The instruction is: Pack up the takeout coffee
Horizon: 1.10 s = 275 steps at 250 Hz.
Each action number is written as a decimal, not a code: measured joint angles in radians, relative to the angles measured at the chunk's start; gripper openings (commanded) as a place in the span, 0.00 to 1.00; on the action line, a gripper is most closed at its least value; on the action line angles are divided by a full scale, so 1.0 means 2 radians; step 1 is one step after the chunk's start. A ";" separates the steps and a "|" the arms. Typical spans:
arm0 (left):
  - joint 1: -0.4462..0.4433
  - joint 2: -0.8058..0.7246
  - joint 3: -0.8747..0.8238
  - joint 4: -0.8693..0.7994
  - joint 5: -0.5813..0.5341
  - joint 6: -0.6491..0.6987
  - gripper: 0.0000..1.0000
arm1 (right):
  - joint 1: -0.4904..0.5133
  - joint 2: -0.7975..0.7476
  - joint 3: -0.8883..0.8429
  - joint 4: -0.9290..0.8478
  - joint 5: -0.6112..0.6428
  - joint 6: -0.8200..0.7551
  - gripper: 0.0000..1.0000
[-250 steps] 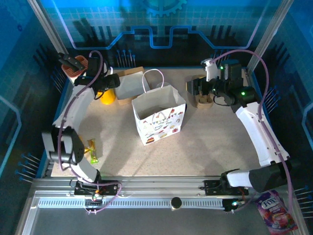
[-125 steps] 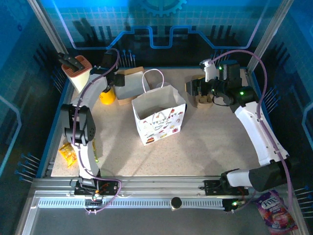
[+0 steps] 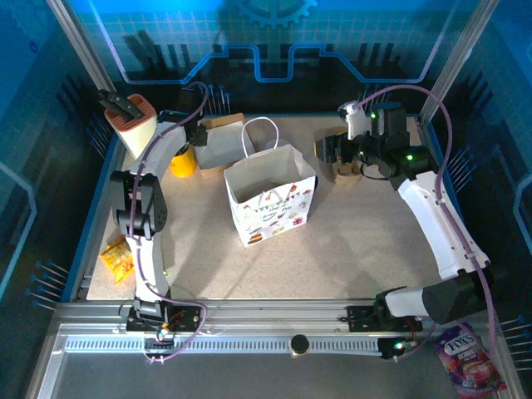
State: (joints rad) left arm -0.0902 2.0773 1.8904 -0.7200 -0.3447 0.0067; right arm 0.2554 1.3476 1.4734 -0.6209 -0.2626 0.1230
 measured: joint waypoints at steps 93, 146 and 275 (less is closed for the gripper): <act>-0.002 -0.012 0.001 -0.004 -0.035 0.016 0.13 | 0.000 0.003 0.000 -0.008 0.000 -0.004 0.75; -0.007 -0.056 0.001 -0.008 -0.058 0.026 0.13 | 0.000 0.003 0.000 -0.009 0.000 -0.006 0.76; -0.032 -0.262 -0.021 -0.034 -0.066 0.017 0.11 | 0.000 0.003 0.000 -0.009 0.000 -0.006 0.77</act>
State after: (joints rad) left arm -0.1535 1.5528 1.8484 -0.7872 -0.4763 0.0414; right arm 0.2554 1.3544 1.4734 -0.6392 -0.2626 0.1120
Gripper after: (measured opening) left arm 0.108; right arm 0.766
